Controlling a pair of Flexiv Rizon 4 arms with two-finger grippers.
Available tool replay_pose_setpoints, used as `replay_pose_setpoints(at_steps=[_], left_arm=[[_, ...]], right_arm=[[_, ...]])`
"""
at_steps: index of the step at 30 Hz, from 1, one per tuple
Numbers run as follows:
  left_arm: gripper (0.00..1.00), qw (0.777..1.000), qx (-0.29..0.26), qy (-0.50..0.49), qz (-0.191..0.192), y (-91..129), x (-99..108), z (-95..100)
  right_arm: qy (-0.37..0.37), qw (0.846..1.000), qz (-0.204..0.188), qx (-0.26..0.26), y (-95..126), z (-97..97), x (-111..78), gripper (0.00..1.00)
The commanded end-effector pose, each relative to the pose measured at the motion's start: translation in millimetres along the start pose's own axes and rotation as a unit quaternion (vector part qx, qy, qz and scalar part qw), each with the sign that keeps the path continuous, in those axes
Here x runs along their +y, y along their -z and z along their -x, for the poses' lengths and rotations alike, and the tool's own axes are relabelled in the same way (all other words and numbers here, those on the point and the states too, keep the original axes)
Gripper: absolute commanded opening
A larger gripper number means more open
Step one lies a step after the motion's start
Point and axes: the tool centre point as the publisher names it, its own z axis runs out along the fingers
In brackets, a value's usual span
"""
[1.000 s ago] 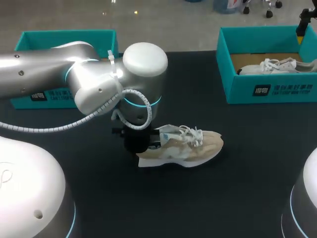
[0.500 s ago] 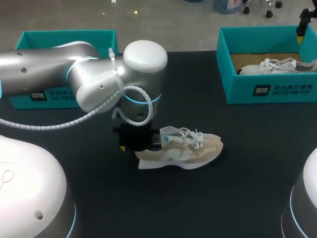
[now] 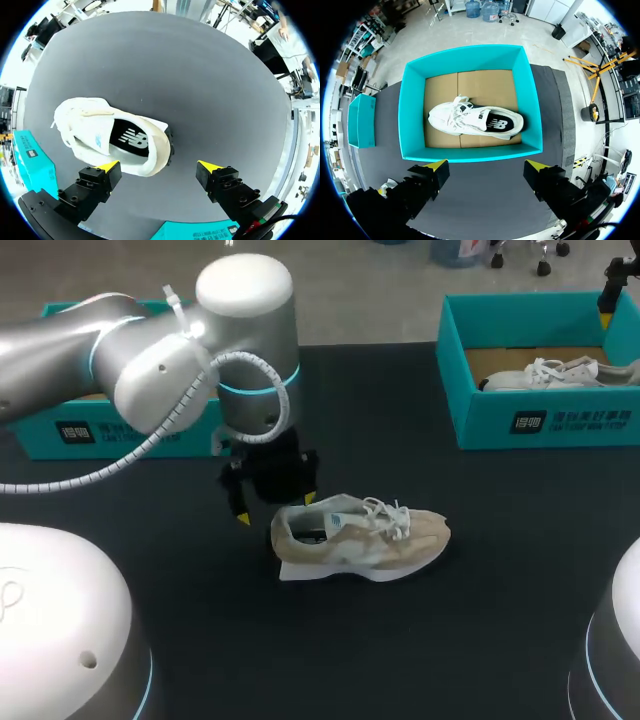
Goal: Take the shoe out of the shoebox, open the shoe tongue, remove and reinsert the insole, then place the shoe into the shoebox
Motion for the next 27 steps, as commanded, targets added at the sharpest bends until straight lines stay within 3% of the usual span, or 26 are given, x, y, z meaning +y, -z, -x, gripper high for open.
replay_pose_setpoints(at_steps=[1, 5, 19, 20, 21, 27], left_arm=[[1.00, 0.998, -0.046, 0.053, 0.007, 20, -3, -21.3], [1.00, 0.992, -0.074, 0.097, -0.009, 29, 1, -29.7], [1.00, 0.992, -0.074, 0.097, -0.009, 29, 1, -29.7], [1.00, 0.990, -0.085, 0.109, -0.043, 29, 1, -29.5], [1.00, 0.979, -0.095, 0.136, -0.117, 30, 0, -29.7], [1.00, 0.936, -0.113, 0.219, -0.251, 26, -11, -36.0]], right_arm=[[0.000, 1.000, 0.001, 0.000, 0, 0.2, -0.3, 1.00], [0.000, 1.000, 0.001, 0.000, 0, 0.2, -0.3, 1.00], [0.000, 1.000, 0.001, 0.000, 0, 0.2, -0.3, 1.00], [0.000, 1.000, 0.001, 0.000, 0, 0.2, -0.3, 1.00], [0.000, 1.000, 0.001, 0.000, 0, 0.2, -0.3, 1.00], [0.000, 1.000, 0.001, 0.000, 0, 0.2, -0.3, 1.00]])
